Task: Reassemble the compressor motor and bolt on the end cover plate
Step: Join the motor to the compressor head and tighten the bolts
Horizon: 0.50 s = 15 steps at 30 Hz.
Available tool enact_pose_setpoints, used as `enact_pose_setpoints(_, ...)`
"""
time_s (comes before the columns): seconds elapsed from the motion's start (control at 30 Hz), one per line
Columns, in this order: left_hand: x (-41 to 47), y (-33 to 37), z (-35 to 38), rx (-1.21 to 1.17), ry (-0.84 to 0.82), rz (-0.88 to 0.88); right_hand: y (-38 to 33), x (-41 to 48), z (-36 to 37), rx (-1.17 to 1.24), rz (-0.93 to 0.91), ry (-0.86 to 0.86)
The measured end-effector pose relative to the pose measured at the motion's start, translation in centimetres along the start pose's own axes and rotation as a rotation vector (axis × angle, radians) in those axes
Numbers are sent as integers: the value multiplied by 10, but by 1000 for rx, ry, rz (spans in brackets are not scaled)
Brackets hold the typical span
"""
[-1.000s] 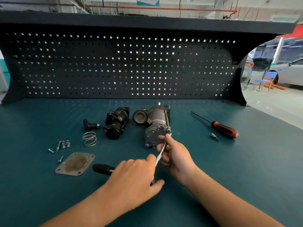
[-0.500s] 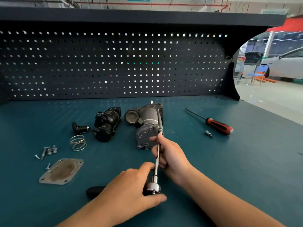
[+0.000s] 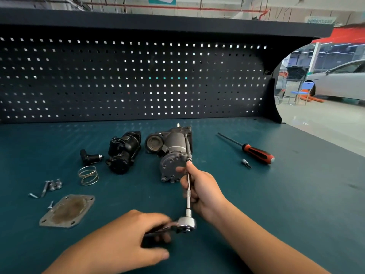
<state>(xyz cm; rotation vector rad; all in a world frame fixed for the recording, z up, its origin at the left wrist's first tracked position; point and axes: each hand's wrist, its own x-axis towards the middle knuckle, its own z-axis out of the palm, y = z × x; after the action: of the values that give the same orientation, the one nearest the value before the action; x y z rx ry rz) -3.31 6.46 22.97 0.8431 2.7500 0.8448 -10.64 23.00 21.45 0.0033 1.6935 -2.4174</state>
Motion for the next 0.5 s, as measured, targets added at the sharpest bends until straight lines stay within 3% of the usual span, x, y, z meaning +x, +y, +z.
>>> enact_pose_setpoints(0.1,-11,-10,-3,103,52,-24,0,2,-2,61,21,-15)
enact_pose_setpoints(0.2,-19,-13,-5,61,109,-108,1,4,-3,114,36,-43)
enact_pose_setpoints(0.37,-22,-9,-10,-188,242,-206,0,5,-7,174,69,-82)
enact_pose_setpoints(0.5,-31,-9,-20,-554,209,-211,1,6,-9,217,73,-99)
